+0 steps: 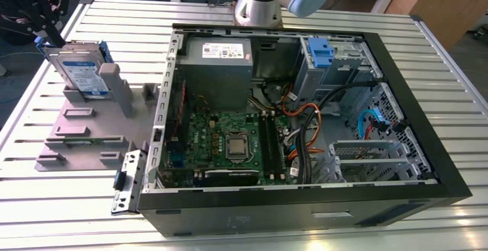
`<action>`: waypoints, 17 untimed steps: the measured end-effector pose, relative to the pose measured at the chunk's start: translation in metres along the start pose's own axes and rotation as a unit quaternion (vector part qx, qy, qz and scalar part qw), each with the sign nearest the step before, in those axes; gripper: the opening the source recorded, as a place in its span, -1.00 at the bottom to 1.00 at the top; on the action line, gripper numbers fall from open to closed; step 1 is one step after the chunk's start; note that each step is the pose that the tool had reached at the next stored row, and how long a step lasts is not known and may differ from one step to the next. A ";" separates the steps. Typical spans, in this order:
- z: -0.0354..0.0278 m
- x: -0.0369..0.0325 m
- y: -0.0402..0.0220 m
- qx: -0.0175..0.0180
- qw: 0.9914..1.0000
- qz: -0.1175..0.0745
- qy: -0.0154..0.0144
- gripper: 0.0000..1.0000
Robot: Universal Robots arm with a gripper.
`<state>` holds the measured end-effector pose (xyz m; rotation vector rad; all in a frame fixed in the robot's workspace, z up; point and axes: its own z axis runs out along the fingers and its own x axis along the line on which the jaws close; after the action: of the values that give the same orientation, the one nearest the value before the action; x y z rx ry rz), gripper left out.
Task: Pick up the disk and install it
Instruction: 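Pick up the disk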
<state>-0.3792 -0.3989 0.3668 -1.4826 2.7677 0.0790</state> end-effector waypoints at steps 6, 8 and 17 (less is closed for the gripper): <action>0.0000 0.0000 0.0000 0.000 1.000 -0.008 0.000 -0.79; 0.0000 0.0000 0.0000 0.000 1.000 -0.012 0.001 -0.79; 0.0000 0.0000 0.0000 -0.001 1.000 -0.026 0.001 -0.79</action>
<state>-0.3792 -0.3989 0.3668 -1.5555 2.7289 0.0790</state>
